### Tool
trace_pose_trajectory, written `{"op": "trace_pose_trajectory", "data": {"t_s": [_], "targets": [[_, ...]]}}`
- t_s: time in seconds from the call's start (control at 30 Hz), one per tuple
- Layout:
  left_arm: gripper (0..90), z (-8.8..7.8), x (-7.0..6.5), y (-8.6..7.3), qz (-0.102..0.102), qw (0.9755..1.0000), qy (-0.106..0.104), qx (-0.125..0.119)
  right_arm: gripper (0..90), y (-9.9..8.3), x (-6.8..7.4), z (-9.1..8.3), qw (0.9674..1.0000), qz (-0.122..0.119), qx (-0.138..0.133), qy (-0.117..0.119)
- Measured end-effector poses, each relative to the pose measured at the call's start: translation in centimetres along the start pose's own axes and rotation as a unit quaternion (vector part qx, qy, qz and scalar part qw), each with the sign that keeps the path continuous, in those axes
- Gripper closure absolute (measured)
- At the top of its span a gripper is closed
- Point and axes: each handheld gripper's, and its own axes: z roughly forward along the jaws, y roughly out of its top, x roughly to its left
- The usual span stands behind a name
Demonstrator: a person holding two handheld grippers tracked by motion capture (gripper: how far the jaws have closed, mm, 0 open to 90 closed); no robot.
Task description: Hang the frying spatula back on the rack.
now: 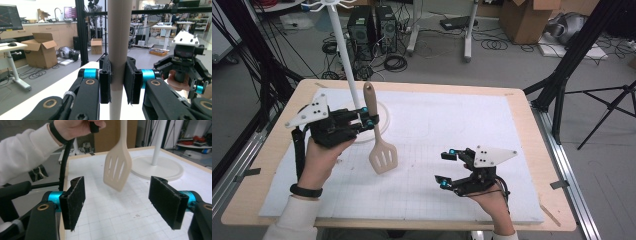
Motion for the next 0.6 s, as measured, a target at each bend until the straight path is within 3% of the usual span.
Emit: {"op": "trace_pose_trajectory", "data": {"t_s": [0.5,0.6], "targets": [[76.5,-1.9,4.7,4.5,-0.003,0.9999,0.004,-0.010,26.5,-0.7,-0.5,-0.8,1.0000,0.003,0.003,-0.006],[76.5,-1.8,5.5,5.0,-0.005,1.0000,0.003,0.002,26.5,-0.7,-0.5,-1.1,0.9999,0.007,0.002,-0.008]]}}
